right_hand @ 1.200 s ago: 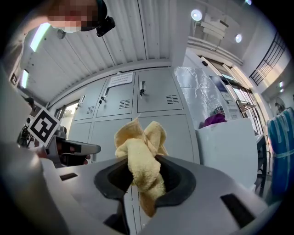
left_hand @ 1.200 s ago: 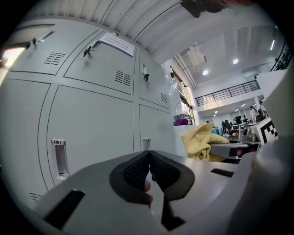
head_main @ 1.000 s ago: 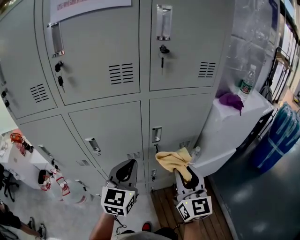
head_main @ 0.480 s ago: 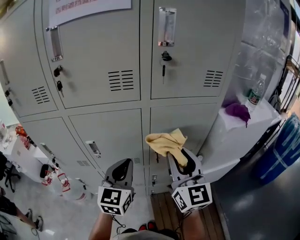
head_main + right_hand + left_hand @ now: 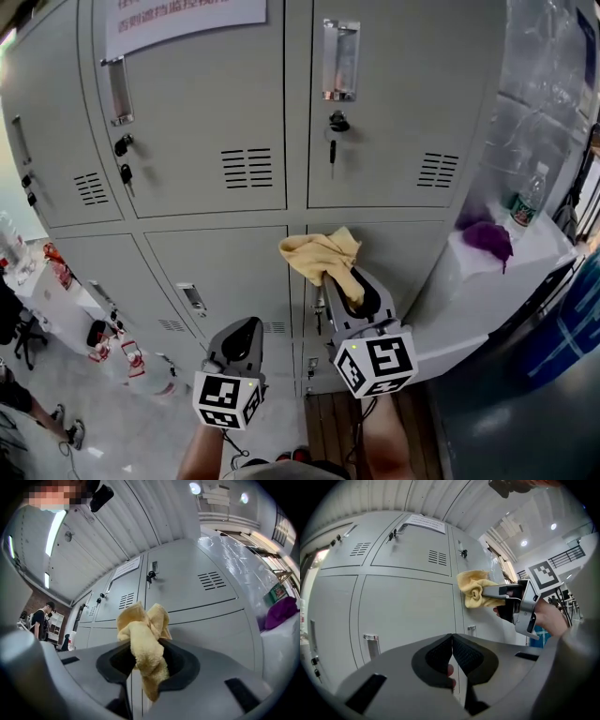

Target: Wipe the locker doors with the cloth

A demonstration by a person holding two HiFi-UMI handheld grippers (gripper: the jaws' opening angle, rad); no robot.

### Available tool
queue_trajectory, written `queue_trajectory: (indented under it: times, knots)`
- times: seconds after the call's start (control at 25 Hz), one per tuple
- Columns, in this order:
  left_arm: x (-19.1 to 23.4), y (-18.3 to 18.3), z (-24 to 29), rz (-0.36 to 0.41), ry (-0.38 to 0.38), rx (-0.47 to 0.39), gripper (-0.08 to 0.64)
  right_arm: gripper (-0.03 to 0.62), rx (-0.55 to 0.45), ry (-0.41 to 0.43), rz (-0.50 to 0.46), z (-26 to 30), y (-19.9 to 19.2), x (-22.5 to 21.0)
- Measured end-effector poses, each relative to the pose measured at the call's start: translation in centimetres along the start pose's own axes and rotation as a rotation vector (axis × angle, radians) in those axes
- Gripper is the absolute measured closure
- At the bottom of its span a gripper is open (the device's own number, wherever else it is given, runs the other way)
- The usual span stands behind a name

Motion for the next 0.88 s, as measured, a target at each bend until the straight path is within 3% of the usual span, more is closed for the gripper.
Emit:
queue_trajectory:
  times: [0.32, 0.88]
  knots:
    - [0.5, 0.2, 0.5, 0.013, 0.038, -0.01, 0.537, 0.462, 0.017, -0.009, -0.007, 2.4, -0.9, -1.6]
    - [-0.2, -0.2, 2.2, -0.006, 0.027, -0.003, 0.537, 0.462, 0.008, -0.034, -0.048, 2.5, -1.0, -3.0]
Point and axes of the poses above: the fingertips, and each gripper's own axes: z forward along the fingers, x to its left, y out of its top, the point moved 3 cm from there along -z, backward along the fingers, and after that the axes turned 6 degrees about y, right-handed, at the moved point
